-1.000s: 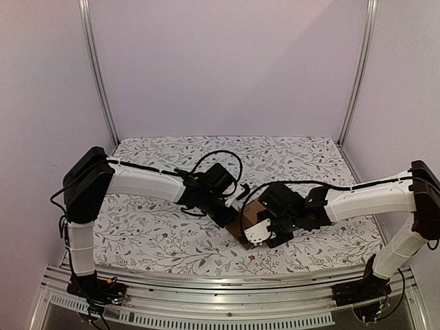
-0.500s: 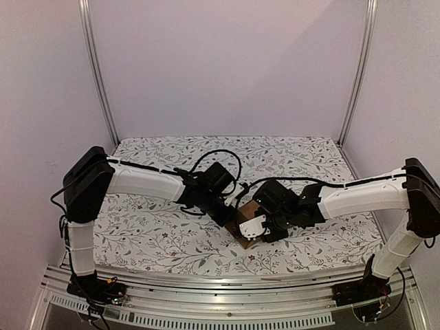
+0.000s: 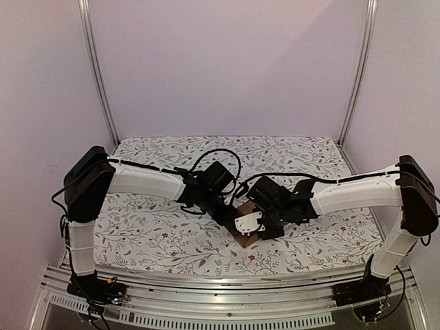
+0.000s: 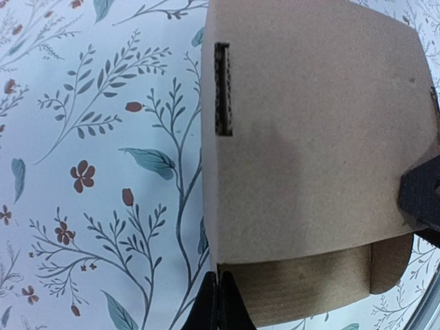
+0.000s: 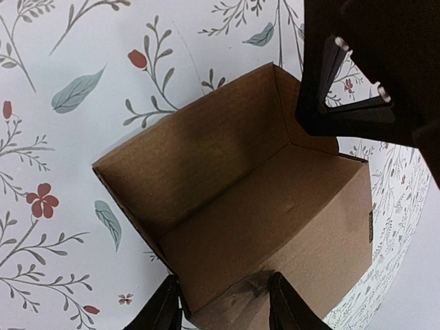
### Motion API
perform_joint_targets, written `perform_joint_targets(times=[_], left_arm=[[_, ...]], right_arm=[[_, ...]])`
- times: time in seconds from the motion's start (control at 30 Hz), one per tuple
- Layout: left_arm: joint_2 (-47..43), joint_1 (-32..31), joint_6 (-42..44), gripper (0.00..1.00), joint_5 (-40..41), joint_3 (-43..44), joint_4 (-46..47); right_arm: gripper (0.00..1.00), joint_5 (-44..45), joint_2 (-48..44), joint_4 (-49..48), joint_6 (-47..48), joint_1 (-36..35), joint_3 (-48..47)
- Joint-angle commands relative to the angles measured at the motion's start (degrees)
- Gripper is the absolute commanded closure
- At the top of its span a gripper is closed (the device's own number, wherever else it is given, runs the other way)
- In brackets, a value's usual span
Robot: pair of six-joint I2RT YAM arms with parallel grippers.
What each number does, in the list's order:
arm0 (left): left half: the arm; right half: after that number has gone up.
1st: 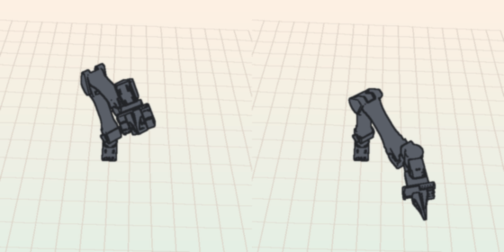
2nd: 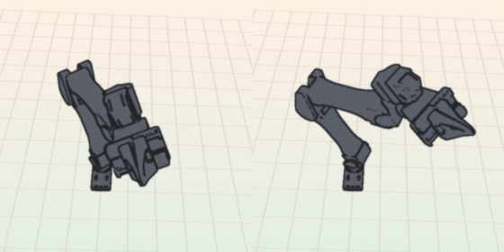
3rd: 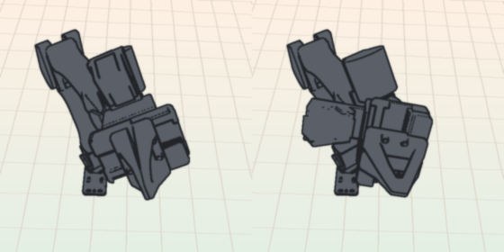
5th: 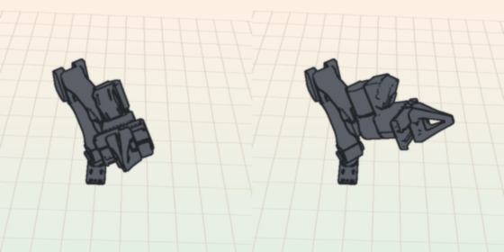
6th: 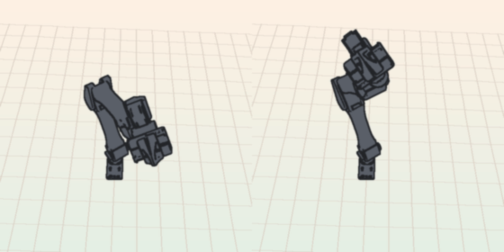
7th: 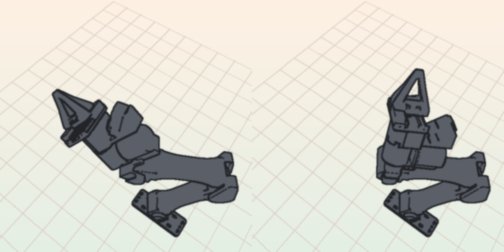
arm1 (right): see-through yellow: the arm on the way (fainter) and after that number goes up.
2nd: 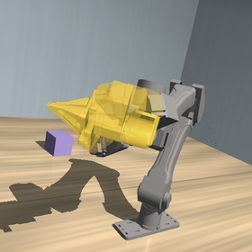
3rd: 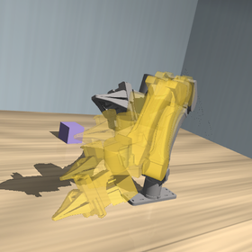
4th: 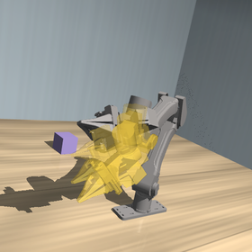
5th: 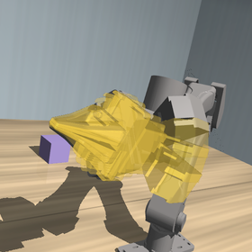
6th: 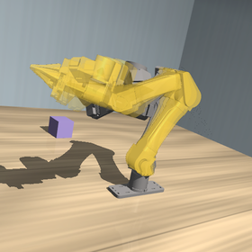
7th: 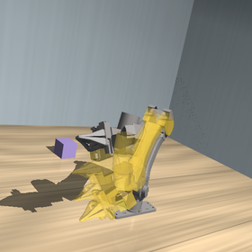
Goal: Fold the paper box
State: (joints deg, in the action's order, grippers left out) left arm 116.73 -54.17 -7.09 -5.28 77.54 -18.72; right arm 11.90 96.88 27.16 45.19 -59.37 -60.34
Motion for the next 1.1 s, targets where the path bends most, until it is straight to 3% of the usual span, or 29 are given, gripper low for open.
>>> perform_joint_targets(times=[0.0,0.1,0.67,1.07], left_arm=[[1.2,-0.4,-0.7,1.0,-2.6,1.0,-0.8],[1.2,-0.4,-0.7,1.0,-2.6,1.3,-1.3],[1.0,-0.3,-0.5,1.0,-2.0,2.4,-3.4],[4.8,-0.1,-1.1,1.0,-1.8,13.7,-15.5]], right_arm=[[0.6,-0.8,3.3,1.9,-2.4,-0.4,0.1],[0.62,-0.6,3.6,2.3,-2.7,-0.3,-0.1],[0.53,-5.2,2.5,7.4,-3.0,-0.3,-1.4],[0.51,-8.3,4.8,7.9,2.1,-0.4,0.5]])
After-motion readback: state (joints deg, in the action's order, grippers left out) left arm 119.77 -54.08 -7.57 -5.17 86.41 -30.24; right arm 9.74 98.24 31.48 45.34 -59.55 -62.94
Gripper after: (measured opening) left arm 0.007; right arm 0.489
